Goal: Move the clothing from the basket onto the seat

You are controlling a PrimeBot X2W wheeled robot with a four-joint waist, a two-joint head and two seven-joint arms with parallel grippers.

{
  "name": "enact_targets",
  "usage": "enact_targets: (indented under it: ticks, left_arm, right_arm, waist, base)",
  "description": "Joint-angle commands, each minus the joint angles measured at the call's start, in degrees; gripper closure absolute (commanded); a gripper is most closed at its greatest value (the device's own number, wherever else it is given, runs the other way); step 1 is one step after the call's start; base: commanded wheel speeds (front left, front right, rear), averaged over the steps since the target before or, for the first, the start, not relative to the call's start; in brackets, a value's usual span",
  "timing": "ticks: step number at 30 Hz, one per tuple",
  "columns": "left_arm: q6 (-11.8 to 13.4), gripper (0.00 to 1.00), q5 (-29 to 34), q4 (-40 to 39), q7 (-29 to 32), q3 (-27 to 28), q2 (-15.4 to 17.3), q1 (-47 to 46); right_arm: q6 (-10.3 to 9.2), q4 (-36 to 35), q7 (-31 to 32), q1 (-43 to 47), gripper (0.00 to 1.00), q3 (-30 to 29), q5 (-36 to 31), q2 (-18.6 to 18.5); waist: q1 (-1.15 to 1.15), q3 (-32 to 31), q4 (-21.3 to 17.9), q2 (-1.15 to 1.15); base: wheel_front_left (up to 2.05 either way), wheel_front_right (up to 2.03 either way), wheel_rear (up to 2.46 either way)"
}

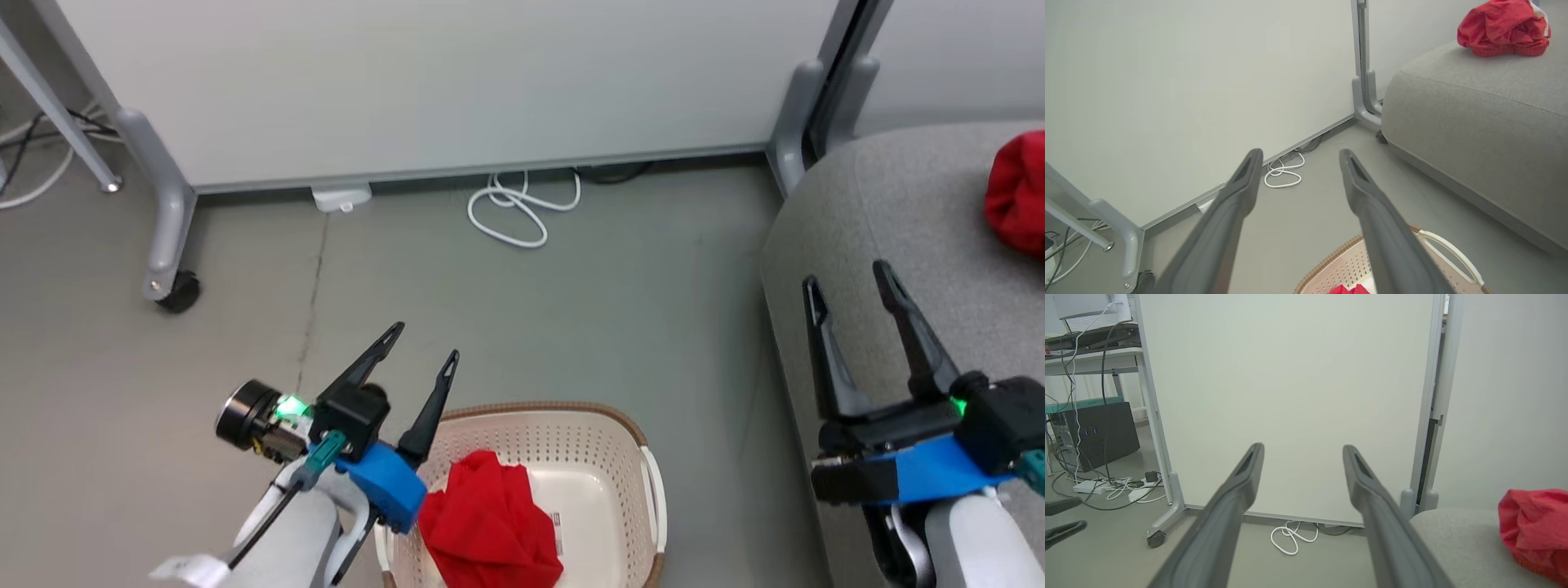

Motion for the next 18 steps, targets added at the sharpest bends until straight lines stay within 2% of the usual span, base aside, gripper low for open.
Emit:
enact_targets:
  ticks: [1, 10, 18]
  left_arm:
    - [-0.01, 0.0, -0.92, 1.4, -0.17, -1.45, 0.32, -2.64]
    - [-0.03, 0.0, -6.03, 20.11, 0.14, -20.0, 2.16, -18.88]
    - [-0.03, 0.0, -9.78, 30.05, 3.88, -34.89, 2.54, -28.98]
  right_arm:
    - [0.01, -0.21, -0.2, -1.81, 0.0, 0.31, -0.11, -0.63]
    - [0.02, -1.71, -0.2, -15.09, 0.0, 3.41, -0.06, -1.23]
    - [0.02, -3.42, -0.2, -22.95, 0.0, 5.26, -0.93, -0.95]
  waist:
    - [-0.01, 5.64, -2.42, 0.0]
    - [-0.01, 21.69, -7.88, 0.0]
    - [-0.01, 33.91, -10.5, 0.0]
  base:
    - [0.0, 0.0, 0.0]
    - [0.0, 0.0, 0.0]
    - [0.0, 0.0, 0.0]
